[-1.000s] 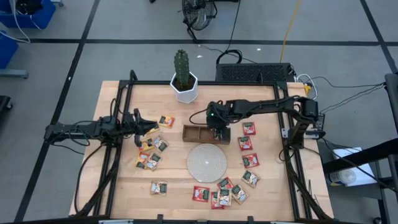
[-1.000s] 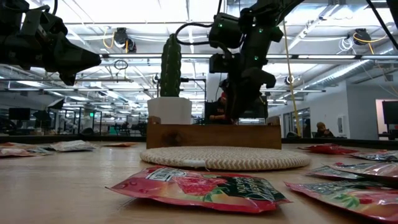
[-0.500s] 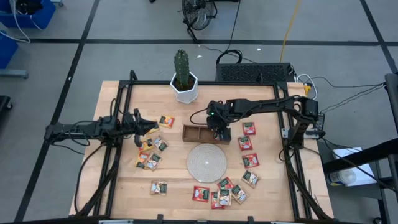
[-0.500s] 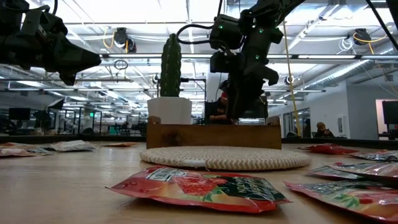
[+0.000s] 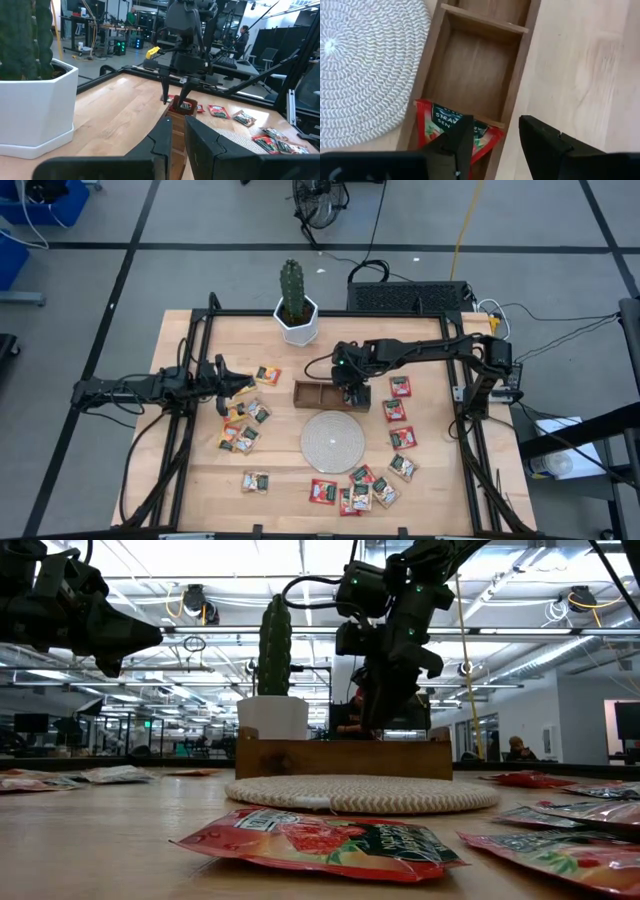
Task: Pick & Place Tea
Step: Put the red tea bag into the right section of the wooden organizer
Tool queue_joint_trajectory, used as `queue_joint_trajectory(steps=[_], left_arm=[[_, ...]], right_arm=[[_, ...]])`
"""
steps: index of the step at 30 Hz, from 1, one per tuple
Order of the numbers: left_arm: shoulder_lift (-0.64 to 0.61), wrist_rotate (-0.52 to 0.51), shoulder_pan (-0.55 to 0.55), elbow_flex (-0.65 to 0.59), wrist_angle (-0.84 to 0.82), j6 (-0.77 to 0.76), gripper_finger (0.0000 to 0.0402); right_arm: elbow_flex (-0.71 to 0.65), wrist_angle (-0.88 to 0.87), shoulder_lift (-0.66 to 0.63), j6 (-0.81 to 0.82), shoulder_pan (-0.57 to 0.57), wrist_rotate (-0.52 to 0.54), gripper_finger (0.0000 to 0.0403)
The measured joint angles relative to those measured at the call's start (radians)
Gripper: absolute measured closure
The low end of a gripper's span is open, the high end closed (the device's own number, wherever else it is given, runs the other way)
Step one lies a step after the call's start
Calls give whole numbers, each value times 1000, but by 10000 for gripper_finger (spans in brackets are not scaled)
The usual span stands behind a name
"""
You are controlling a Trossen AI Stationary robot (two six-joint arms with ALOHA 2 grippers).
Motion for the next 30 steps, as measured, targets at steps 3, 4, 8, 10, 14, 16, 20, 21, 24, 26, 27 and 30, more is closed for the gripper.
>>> queue_joint_trajectory(steps=[3, 4, 8, 10, 14, 16, 20, 21, 24, 26, 27, 30], left_arm=[[0, 0, 0, 0, 0, 0, 350], [0, 0, 0, 0, 0, 0, 350], [0, 0, 0, 0, 0, 0, 350], [0, 0, 0, 0, 0, 0, 350], [0, 0, 0, 0, 0, 0, 350], [0, 0, 0, 0, 0, 0, 350], [0, 0, 0, 0, 0, 0, 350], [0, 0, 0, 0, 0, 0, 350], [0, 0, 0, 0, 0, 0, 350], [0, 0, 0, 0, 0, 0, 350], [0, 0, 0, 0, 0, 0, 350], [0, 0, 0, 0, 0, 0, 350]], right_arm=[[0, -1, 0, 23, 0, 2, 253], [0, -2, 0, 31, 0, 3, 251], [0, -2, 0, 52, 0, 3, 236], [0, -2, 0, 62, 0, 3, 225], [0, -20, 0, 72, 0, 3, 201], [-2, -20, 0, 72, 0, 3, 191], [-30, 9, 0, 71, 0, 2, 184], [-41, 12, 0, 71, 0, 2, 184], [-71, 30, 0, 65, 0, 1, 189], [-75, 31, 0, 65, 0, 1, 193], [-75, 35, 0, 66, 0, 1, 194], [-75, 37, -3, 64, 1, 1, 198]])
